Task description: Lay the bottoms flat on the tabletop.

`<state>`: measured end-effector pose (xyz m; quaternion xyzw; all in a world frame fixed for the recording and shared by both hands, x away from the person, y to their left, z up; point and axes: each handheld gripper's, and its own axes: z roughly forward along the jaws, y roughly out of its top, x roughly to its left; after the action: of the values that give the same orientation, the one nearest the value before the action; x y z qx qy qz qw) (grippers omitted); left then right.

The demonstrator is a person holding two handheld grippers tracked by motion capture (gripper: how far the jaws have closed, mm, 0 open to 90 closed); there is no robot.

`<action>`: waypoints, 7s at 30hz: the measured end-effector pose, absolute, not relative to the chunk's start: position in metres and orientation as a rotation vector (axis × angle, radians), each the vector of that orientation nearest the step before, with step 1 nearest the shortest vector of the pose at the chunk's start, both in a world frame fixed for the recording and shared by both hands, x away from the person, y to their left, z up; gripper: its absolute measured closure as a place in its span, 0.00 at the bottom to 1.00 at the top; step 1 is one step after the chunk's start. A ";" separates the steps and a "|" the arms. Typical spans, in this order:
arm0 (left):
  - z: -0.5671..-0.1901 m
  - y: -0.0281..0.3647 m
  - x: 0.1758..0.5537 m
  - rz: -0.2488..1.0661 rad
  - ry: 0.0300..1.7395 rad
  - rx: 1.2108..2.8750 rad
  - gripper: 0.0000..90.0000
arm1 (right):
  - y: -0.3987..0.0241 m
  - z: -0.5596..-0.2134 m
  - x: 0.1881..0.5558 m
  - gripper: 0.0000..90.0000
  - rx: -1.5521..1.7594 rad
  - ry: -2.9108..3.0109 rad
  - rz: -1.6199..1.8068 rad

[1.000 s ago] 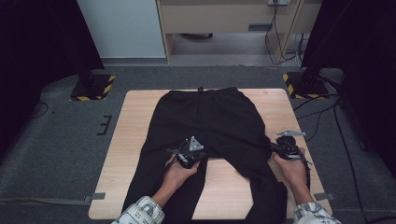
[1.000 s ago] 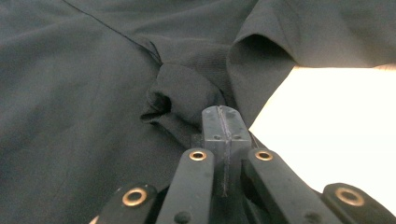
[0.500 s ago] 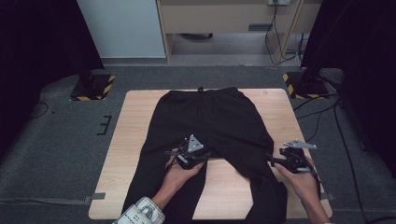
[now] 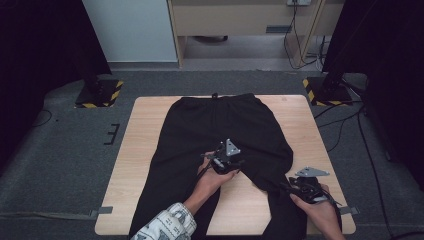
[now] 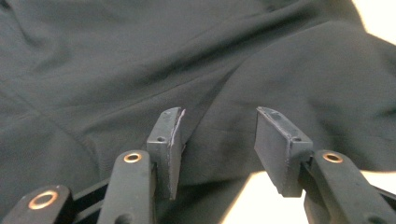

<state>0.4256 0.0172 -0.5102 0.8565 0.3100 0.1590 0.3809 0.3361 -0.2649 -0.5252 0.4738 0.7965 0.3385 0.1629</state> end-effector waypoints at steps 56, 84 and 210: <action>-0.524 0.063 0.396 0.218 0.763 2.250 0.97 | -0.222 -0.508 0.322 0.51 1.174 2.426 1.055; -0.508 0.053 0.389 0.217 0.698 2.205 0.98 | -0.253 -0.478 0.360 0.99 1.381 2.259 0.993; -0.527 0.050 0.379 0.255 0.711 2.227 0.98 | -0.255 -0.525 0.372 0.36 1.427 2.109 0.816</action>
<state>0.3787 0.0502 -0.5273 0.8741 0.2791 0.1000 0.3848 0.3721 -0.2548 -0.5247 0.5190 0.7674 0.2968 0.2317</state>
